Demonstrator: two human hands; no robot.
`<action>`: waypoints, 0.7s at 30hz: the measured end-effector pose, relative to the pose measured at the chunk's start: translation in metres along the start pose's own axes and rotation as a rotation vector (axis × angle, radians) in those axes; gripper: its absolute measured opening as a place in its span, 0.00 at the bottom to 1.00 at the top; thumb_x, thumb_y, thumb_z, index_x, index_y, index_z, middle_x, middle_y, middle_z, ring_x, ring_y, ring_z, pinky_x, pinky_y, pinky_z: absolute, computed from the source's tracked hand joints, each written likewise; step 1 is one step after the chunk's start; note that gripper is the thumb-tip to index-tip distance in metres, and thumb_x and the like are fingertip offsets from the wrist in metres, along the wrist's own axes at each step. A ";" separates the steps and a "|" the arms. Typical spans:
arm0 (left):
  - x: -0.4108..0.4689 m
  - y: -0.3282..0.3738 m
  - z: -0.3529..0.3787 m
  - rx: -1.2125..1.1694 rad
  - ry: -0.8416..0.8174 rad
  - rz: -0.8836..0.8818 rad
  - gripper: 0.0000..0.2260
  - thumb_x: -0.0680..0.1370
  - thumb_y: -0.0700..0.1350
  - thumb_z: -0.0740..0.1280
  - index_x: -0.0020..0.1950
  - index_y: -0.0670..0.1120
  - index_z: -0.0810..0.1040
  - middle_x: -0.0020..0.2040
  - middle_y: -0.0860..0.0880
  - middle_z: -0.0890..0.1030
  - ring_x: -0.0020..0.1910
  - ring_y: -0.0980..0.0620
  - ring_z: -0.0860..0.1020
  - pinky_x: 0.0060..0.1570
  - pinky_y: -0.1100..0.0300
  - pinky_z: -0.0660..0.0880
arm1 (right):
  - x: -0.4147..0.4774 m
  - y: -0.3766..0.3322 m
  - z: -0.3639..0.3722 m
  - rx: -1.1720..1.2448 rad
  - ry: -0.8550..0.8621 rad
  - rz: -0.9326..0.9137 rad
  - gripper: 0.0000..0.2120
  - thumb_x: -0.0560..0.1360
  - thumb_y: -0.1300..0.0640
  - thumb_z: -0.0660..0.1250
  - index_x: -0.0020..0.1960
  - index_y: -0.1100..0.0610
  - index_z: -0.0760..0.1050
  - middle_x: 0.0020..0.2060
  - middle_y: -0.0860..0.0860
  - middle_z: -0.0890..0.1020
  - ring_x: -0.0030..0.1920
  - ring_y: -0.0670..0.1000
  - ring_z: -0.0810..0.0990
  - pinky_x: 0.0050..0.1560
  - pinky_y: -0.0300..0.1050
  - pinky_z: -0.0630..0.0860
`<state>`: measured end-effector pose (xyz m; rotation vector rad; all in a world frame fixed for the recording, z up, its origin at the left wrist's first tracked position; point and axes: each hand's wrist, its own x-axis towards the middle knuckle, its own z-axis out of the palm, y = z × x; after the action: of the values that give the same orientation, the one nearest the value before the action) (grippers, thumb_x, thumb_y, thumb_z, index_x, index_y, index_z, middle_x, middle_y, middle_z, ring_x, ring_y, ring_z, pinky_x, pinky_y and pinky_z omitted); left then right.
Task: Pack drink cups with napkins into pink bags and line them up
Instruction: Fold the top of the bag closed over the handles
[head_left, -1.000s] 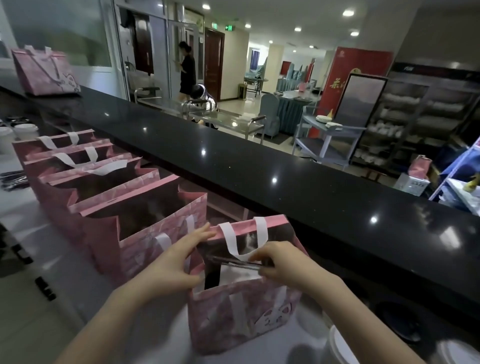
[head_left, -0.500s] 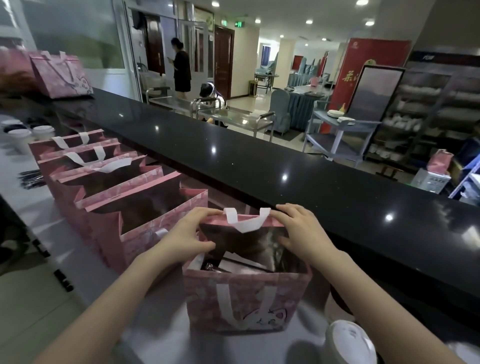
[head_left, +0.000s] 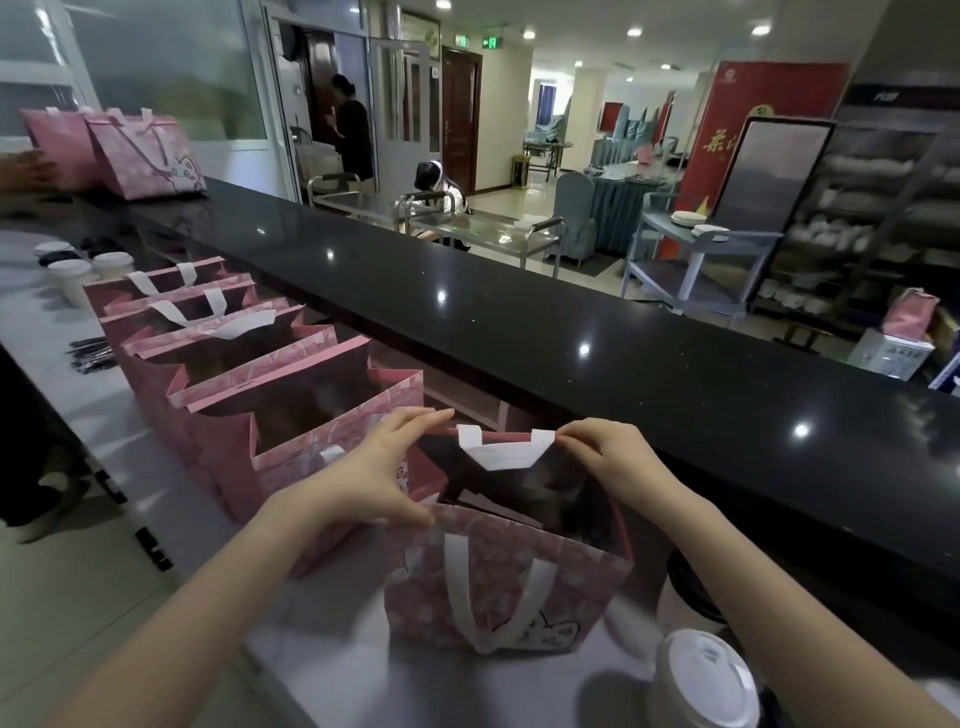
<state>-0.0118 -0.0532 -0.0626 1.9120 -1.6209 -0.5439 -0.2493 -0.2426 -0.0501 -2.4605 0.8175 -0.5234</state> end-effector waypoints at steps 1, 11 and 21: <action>0.003 0.000 0.003 0.015 0.062 0.017 0.45 0.63 0.47 0.79 0.73 0.66 0.59 0.68 0.64 0.62 0.67 0.60 0.65 0.56 0.65 0.72 | -0.003 0.000 -0.001 0.004 -0.014 -0.008 0.08 0.79 0.55 0.65 0.54 0.52 0.82 0.47 0.44 0.82 0.51 0.45 0.79 0.48 0.28 0.68; 0.000 -0.003 0.035 0.053 0.412 -0.026 0.21 0.68 0.44 0.77 0.58 0.55 0.76 0.46 0.55 0.78 0.48 0.56 0.78 0.47 0.59 0.78 | -0.046 0.004 -0.014 -0.116 -0.303 -0.092 0.41 0.61 0.37 0.77 0.71 0.41 0.66 0.66 0.37 0.67 0.67 0.39 0.63 0.66 0.38 0.62; -0.006 -0.001 0.033 -0.012 0.389 -0.002 0.19 0.68 0.43 0.77 0.56 0.52 0.78 0.53 0.54 0.78 0.53 0.57 0.76 0.52 0.66 0.72 | -0.067 0.016 -0.008 0.184 0.061 0.257 0.33 0.68 0.40 0.73 0.69 0.44 0.67 0.54 0.44 0.75 0.54 0.46 0.78 0.53 0.45 0.78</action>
<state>-0.0331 -0.0529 -0.0888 1.8701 -1.3598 -0.1648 -0.3098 -0.2138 -0.0661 -2.1427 1.0431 -0.5540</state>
